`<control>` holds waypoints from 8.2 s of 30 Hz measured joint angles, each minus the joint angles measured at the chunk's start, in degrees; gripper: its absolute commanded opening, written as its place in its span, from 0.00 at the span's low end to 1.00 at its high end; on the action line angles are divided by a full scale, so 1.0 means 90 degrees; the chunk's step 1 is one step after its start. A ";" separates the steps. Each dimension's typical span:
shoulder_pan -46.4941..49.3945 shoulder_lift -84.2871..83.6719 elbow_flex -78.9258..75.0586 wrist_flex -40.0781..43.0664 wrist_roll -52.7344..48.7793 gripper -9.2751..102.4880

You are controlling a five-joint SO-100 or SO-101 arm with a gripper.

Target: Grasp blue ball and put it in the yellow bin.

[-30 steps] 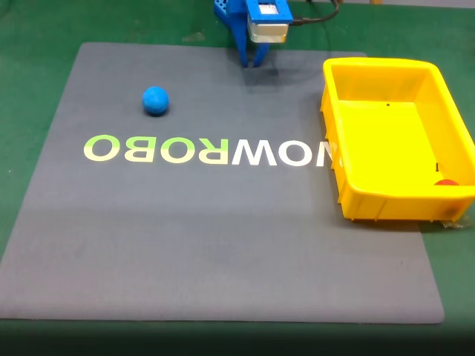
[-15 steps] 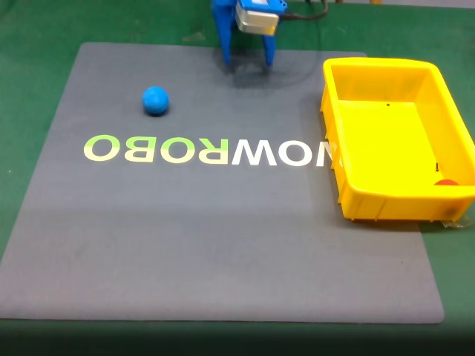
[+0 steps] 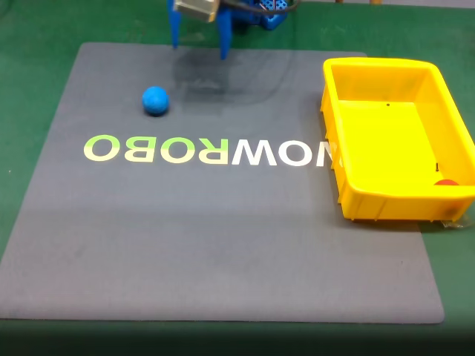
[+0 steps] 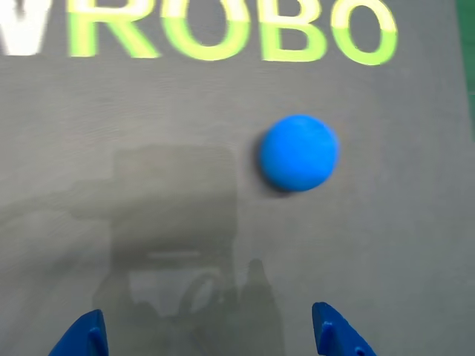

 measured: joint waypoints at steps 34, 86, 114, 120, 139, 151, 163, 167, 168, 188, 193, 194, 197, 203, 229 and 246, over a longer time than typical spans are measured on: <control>0.0488 -0.5557 -0.3730 -0.0811 0.0195 0.36; -0.3203 -0.2402 -0.3242 -0.1348 0.1211 0.08; -0.6455 -0.2090 -0.2168 -0.2402 0.2041 0.09; -0.6445 -0.2246 -0.2168 -0.2812 0.2295 0.32; -0.6152 -0.2334 -0.2168 -0.2949 0.2412 0.50; -0.5342 0.0283 0.0293 -0.2529 0.1973 0.12; -0.3437 0.4033 0.2676 0.0420 0.1416 0.08; -0.3184 0.4453 0.2783 0.1348 0.1416 0.08; -0.3154 0.4570 0.2832 0.1553 0.1416 0.08; -0.2881 0.5889 0.3516 0.3555 0.1934 0.08; -0.2881 0.5898 0.3613 0.3535 0.1914 0.08; -0.2881 0.5898 0.3672 0.3496 0.1914 0.08; -0.2881 0.5898 0.3770 0.3447 0.1914 0.08; -0.2881 0.5898 0.3770 0.3447 0.1875 0.08; -0.2881 0.5898 0.3770 0.3437 0.1914 0.08; -0.2881 0.5898 0.3770 0.3437 0.1914 0.08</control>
